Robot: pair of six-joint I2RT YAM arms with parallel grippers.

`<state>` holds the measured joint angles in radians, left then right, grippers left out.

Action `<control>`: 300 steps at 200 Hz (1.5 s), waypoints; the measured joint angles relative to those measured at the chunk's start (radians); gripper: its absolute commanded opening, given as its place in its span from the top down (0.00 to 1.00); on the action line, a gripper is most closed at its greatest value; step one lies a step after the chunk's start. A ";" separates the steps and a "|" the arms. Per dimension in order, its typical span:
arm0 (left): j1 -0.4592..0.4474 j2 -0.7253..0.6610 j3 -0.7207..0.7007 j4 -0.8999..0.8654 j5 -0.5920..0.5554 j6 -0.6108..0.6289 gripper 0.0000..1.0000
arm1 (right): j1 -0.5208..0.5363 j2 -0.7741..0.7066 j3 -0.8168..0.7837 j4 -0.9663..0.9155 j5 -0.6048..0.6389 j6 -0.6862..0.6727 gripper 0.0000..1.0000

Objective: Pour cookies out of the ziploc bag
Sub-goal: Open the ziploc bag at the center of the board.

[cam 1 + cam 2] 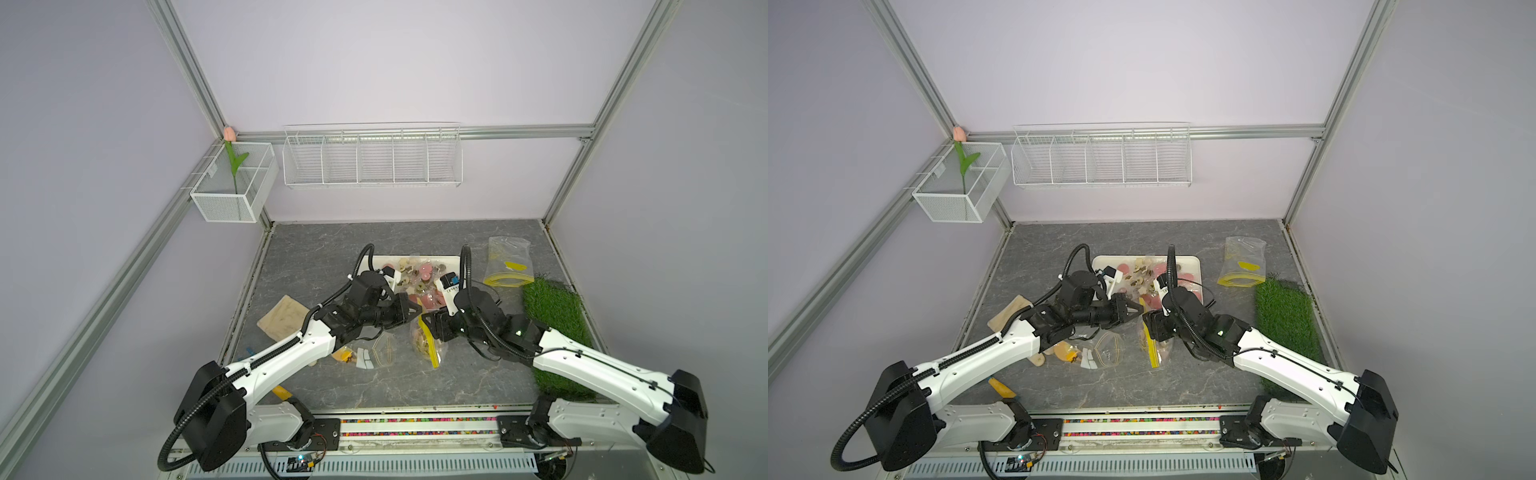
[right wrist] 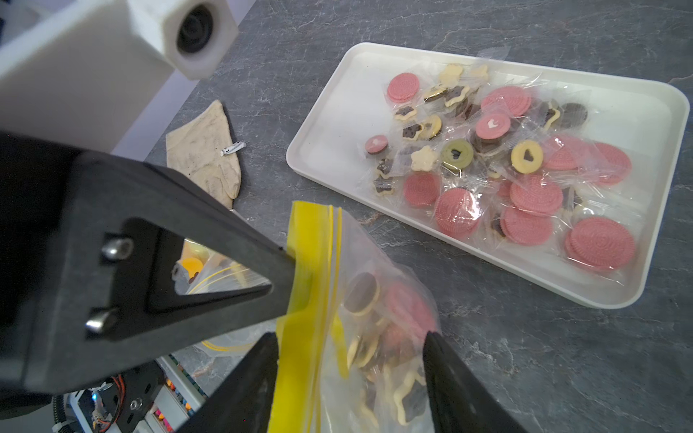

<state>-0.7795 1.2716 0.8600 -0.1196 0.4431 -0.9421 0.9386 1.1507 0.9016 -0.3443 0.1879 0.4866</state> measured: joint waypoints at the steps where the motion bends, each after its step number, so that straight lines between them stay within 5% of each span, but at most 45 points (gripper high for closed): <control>1: 0.000 0.000 0.000 0.000 0.000 0.000 1.00 | 0.000 0.000 0.000 0.000 0.000 0.000 0.36; 130: 0.000 0.000 0.000 -0.014 0.000 0.000 1.00 | 0.000 0.015 0.000 -0.014 0.006 0.006 0.52; 242: 0.000 0.001 0.000 -0.018 0.001 0.000 1.00 | 0.011 0.037 0.005 -0.018 -0.012 0.008 0.51; 300: 0.000 0.002 0.000 -0.021 0.000 0.000 1.00 | 0.014 0.048 0.013 -0.031 -0.007 0.019 0.62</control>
<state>-0.7795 1.2736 0.8604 -0.1406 0.4435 -0.9421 0.9531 1.1984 0.9146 -0.3748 0.1806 0.5060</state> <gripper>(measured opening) 0.046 0.397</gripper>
